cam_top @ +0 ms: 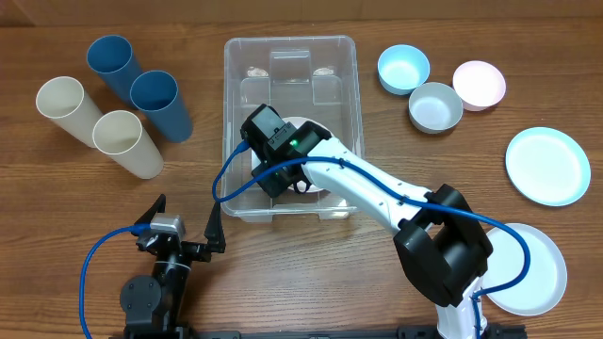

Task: Pack container
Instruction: 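Lift the white plate with the right gripper and carry it over the container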

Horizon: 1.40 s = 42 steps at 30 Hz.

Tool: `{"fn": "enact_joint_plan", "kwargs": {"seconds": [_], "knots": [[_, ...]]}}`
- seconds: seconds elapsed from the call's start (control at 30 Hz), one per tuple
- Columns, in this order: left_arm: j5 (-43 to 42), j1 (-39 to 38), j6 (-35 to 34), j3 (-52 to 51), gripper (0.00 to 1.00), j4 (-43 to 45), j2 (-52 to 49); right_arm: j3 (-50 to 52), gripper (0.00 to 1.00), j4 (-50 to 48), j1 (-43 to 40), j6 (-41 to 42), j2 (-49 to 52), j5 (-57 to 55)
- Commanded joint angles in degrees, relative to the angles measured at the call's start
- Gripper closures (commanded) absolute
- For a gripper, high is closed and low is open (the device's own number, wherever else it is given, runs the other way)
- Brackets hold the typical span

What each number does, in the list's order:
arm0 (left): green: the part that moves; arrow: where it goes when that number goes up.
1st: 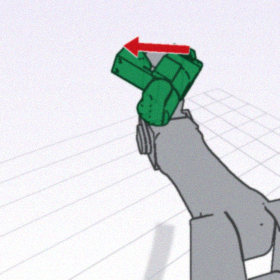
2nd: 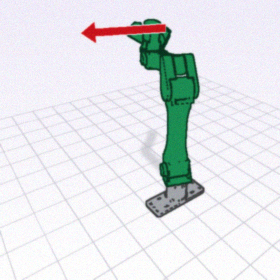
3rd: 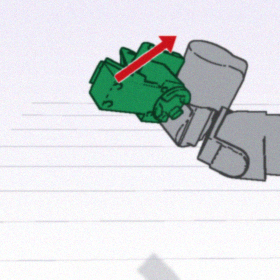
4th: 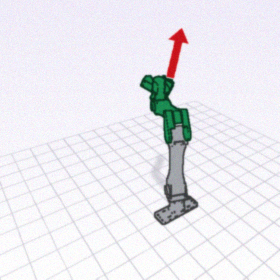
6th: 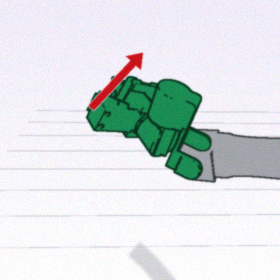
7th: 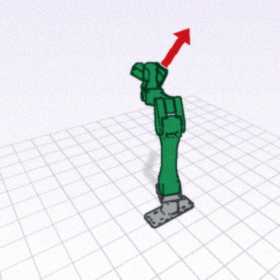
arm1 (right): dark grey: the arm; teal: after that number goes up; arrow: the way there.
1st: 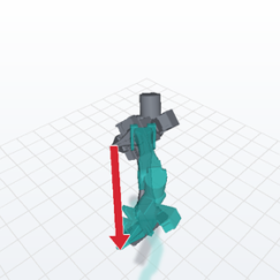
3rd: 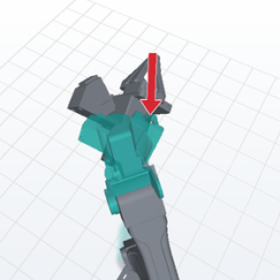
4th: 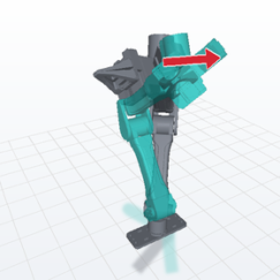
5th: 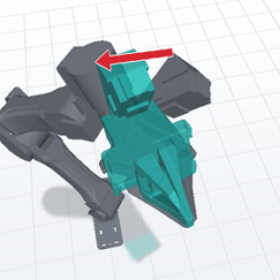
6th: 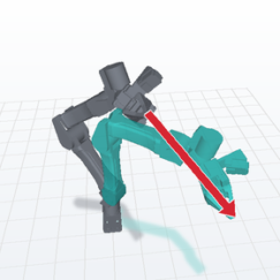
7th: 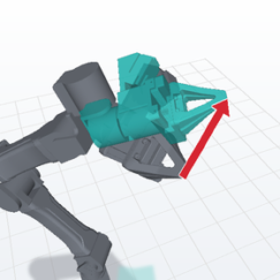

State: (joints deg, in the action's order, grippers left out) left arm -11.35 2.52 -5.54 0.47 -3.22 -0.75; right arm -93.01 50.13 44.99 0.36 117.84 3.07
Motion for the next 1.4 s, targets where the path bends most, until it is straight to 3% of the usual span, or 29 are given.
{"fn": "enact_joint_plan", "kwargs": {"seconds": [0.0,0.8,0.83,0.9,0.93,1.17,1.27,1.37], "knots": [[-0.07,0.46,0.87,-0.20,0.00,0.00,0.28,2.45,0.96,-2.29,-0.13,2.71,0.85,2.54],[-0.07,0.46,0.87,-0.20,0.00,0.00,0.28,3.69,0.96,0.28,0.37,5.68,0.87,9.68],[-0.07,0.46,0.87,-0.20,0.00,0.00,0.28,3.69,0.93,0.28,0.37,5.70,0.87,9.73],[-0.07,0.46,0.87,-0.20,0.00,0.00,0.28,3.69,0.74,0.31,0.37,5.68,0.87,9.68],[-0.07,0.46,0.87,-0.20,0.00,0.00,0.28,3.69,0.69,0.31,0.37,5.68,0.87,9.68],[-0.07,0.46,0.87,-0.20,0.00,0.00,0.28,2.86,0.63,-0.48,0.35,5.40,0.83,9.60],[-0.07,0.46,0.87,-0.20,0.00,0.00,0.28,-2.16,0.59,1.42,-0.48,5.25,0.79,8.44],[-0.07,0.46,0.87,-0.20,0.00,0.00,0.28,-13.86,0.53,9.55,-2.99,5.27,0.79,1.95]]}}
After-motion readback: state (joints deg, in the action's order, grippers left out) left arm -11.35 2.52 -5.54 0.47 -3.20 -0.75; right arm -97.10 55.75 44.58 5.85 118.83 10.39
